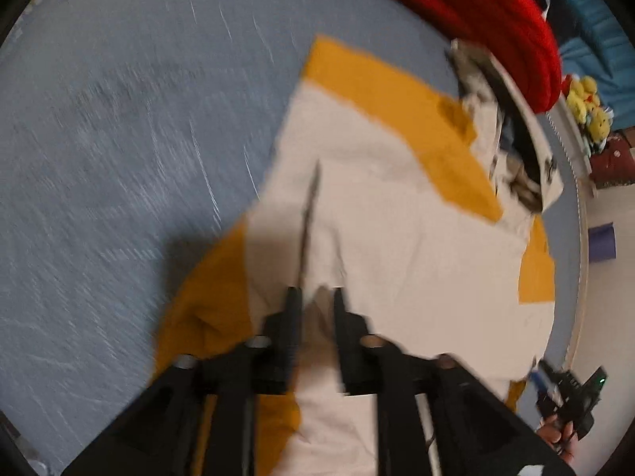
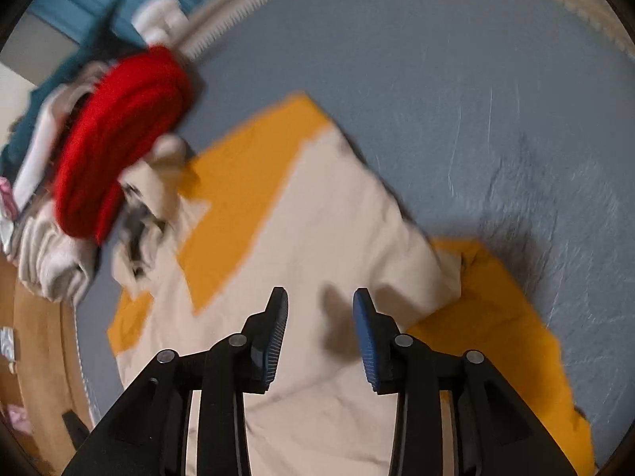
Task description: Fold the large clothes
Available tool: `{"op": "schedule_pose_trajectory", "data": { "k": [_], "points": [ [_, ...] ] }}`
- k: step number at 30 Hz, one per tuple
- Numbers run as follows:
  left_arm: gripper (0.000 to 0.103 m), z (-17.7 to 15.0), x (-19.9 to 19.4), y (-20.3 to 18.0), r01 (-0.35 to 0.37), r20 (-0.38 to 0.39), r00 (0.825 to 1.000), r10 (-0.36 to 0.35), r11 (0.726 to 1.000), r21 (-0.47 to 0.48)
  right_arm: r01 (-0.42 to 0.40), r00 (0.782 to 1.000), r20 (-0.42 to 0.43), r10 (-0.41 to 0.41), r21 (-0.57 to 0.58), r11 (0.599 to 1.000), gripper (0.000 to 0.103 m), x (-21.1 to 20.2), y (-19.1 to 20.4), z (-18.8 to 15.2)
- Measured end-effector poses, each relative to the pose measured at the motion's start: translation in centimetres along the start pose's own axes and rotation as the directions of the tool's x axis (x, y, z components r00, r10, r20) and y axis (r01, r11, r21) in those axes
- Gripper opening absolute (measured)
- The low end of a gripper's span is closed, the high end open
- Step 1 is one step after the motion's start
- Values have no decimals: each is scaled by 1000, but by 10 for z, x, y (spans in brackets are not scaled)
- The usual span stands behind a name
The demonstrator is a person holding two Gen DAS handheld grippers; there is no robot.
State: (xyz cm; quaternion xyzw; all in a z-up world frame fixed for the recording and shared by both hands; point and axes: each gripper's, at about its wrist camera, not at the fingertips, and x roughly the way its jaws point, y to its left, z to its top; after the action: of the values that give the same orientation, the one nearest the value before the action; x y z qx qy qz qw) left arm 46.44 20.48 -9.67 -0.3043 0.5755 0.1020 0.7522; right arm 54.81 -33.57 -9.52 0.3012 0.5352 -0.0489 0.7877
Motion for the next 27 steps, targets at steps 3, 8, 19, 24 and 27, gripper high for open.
{"op": "schedule_pose_trajectory", "data": {
  "k": [3,8,19,24,27],
  "points": [
    [29,7,2,11,16,-16,1000,-17,1000,-19,28,998,-52,-23,100,995,36,12,-21,2],
    [26,1,30,11,53,-105,993,-56,998,-30,2,1000,5,-2,57,998,36,1,-10,7],
    [3,-2,1,-14,-16,-11,1000,17,995,94,5,997,-83,-8,-33,999,36,22,-3,2],
    [3,-7,-1,-37,-141,63,989,130,966,216,49,990,-136,-44,36,998,36,41,-25,0],
    [8,-16,-9,-66,-85,103,993,54,943,321,68,992,-108,-66,15,998,36,35,-19,0]
  ]
}}
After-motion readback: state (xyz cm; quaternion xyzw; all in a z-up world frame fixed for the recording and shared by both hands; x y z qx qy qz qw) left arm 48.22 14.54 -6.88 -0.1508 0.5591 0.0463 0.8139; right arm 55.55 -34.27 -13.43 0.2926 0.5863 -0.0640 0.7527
